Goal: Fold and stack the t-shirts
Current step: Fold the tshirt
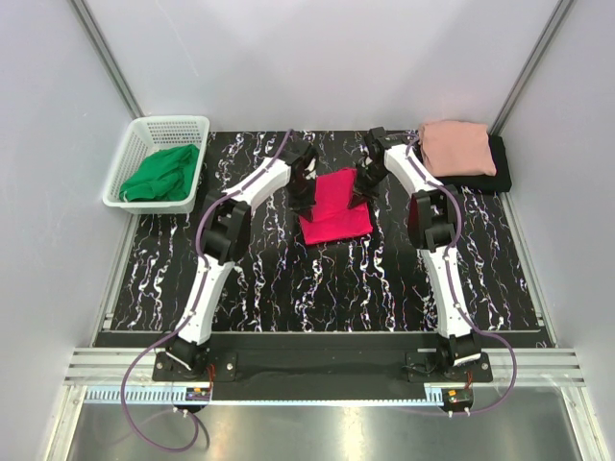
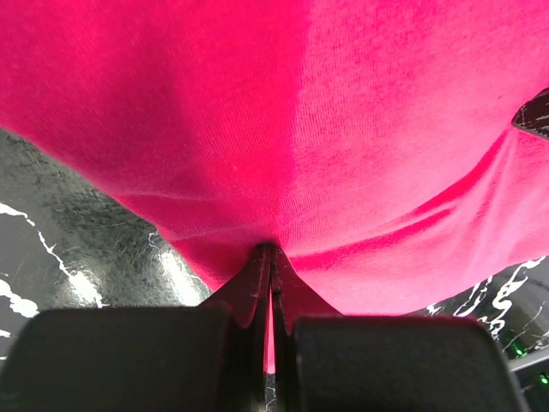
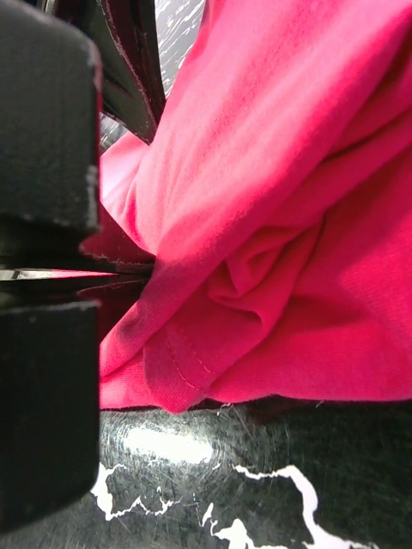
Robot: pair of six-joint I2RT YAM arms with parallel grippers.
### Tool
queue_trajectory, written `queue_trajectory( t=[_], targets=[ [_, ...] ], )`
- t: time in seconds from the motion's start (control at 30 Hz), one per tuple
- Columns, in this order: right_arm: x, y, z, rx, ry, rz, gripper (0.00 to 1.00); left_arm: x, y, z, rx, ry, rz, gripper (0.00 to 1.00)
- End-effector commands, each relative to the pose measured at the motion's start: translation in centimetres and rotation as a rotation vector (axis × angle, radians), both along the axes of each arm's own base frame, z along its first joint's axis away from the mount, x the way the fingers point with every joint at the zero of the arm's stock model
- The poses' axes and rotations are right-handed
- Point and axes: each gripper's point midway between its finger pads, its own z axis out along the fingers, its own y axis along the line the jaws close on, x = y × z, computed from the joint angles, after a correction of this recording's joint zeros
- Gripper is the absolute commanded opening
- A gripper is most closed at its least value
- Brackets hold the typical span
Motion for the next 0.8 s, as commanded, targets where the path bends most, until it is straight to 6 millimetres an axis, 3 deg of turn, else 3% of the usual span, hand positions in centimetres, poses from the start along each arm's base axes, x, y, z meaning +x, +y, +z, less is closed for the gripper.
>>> queue_trajectory(
  t=[0.0, 0.27, 0.47, 0.77],
  targets=[
    [1.0, -3.9, -3.5, -0.156, 0.008, -0.059, 0.0, 0.4, 1.1, -2.1, 0.034, 0.031, 0.012, 0.0],
    [0.5, -5.2, -3.3, -0.185, 0.02, -0.084, 0.0, 1.6, -1.0, -2.8, -0.037, 0.052, 0.09, 0.0],
    [1.0, -6.4, -2.4, -0.168, 0.013, -0.122, 0.0, 3.0, -3.0, -1.5, -0.102, 0.031, 0.13, 0.0],
    [2.3, -8.7, -1.8, -0.159, -0.004, -0.163, 0.0, 2.8, -3.5, -0.9, -0.109, 0.023, 0.126, 0.0]
  ],
)
